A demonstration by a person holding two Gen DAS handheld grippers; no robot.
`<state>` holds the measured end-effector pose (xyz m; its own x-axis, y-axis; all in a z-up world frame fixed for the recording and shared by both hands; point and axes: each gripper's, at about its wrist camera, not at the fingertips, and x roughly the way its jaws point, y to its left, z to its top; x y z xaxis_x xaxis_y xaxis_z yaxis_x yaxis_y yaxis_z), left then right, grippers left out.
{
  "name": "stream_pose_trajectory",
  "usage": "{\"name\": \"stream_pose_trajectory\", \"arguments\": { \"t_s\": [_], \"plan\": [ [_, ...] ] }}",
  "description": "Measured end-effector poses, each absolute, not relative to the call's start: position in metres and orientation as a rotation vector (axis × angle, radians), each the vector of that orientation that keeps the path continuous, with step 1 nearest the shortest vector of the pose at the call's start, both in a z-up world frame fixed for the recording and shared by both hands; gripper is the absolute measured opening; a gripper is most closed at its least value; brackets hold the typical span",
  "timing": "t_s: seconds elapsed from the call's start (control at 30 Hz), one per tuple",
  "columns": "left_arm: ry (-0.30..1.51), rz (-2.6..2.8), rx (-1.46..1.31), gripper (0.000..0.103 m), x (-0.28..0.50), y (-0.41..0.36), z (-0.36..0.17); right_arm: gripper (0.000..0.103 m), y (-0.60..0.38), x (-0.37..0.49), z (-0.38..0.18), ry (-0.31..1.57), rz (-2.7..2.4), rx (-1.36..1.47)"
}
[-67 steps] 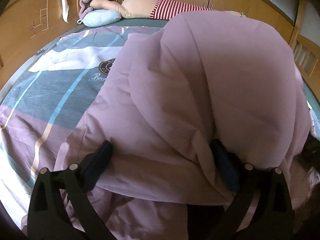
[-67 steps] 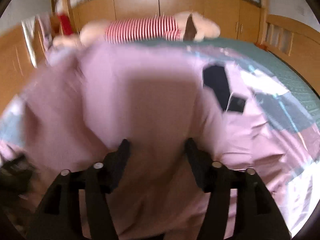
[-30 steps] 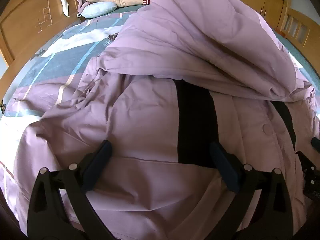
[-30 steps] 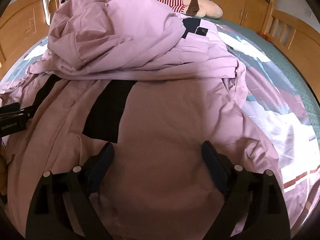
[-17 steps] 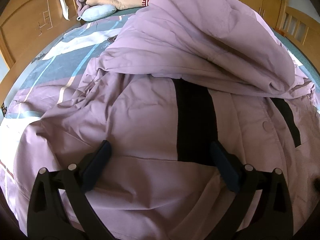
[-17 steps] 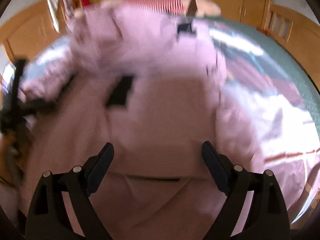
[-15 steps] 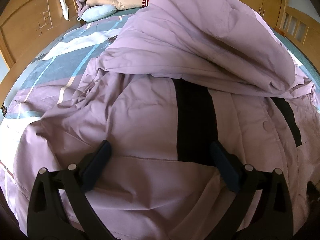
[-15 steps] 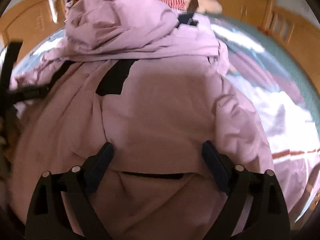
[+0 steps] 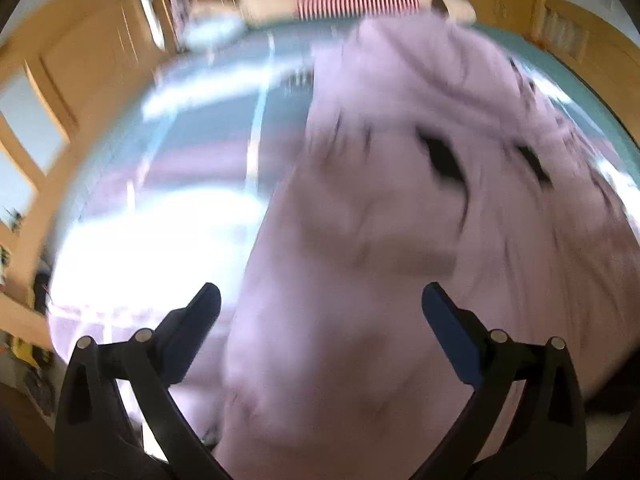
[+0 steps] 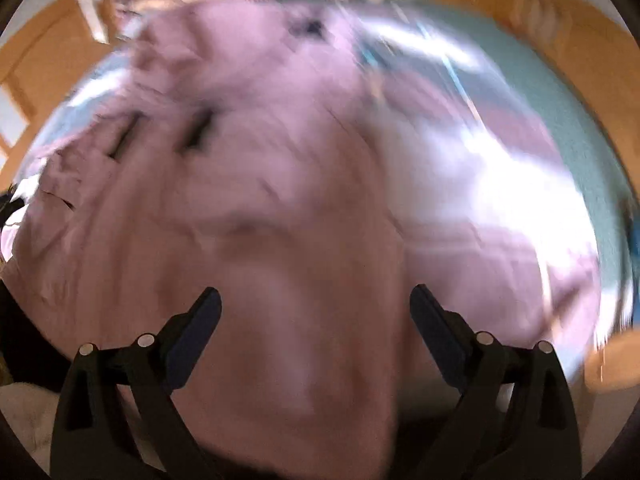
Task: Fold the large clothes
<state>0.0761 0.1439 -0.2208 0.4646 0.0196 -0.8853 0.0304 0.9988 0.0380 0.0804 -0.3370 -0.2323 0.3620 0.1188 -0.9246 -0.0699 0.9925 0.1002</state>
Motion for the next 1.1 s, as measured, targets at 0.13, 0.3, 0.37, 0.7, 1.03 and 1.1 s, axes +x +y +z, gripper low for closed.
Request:
{"name": "stream_pose_trajectory", "arguments": {
  "t_s": [0.13, 0.3, 0.37, 0.7, 1.03, 1.1],
  "plan": [
    [1.285, -0.037, -0.131, 0.101, 0.053, 0.199, -0.257, 0.096, -0.372, 0.055, -0.256, 1.343, 0.166, 0.213],
    [1.349, -0.118, -0.315, 0.086, 0.048, 0.210, -0.273, 0.096, -0.341, 0.042, -0.279, 1.424, 0.205, 0.046],
    [1.369, -0.118, -0.269, 0.078, 0.048, 0.202, -0.278, 0.094, -0.329, 0.038, -0.289, 1.470, 0.271, 0.081],
    [1.235, -0.300, -0.429, 0.022, 0.037, 0.206, -0.241, 0.007, -0.350, 0.035, -0.250, 1.364, 0.393, 0.358],
    [0.914, -0.479, -0.516, 0.022, 0.100, 0.194, -0.144, 0.006, -0.361, 0.107, -0.132, 0.902, 0.674, 0.642],
    [0.877, -0.443, -0.491, 0.023, 0.129, 0.193, -0.127, 0.006, -0.368, 0.131, -0.112, 0.843, 0.666, 0.660]
  ]
}}
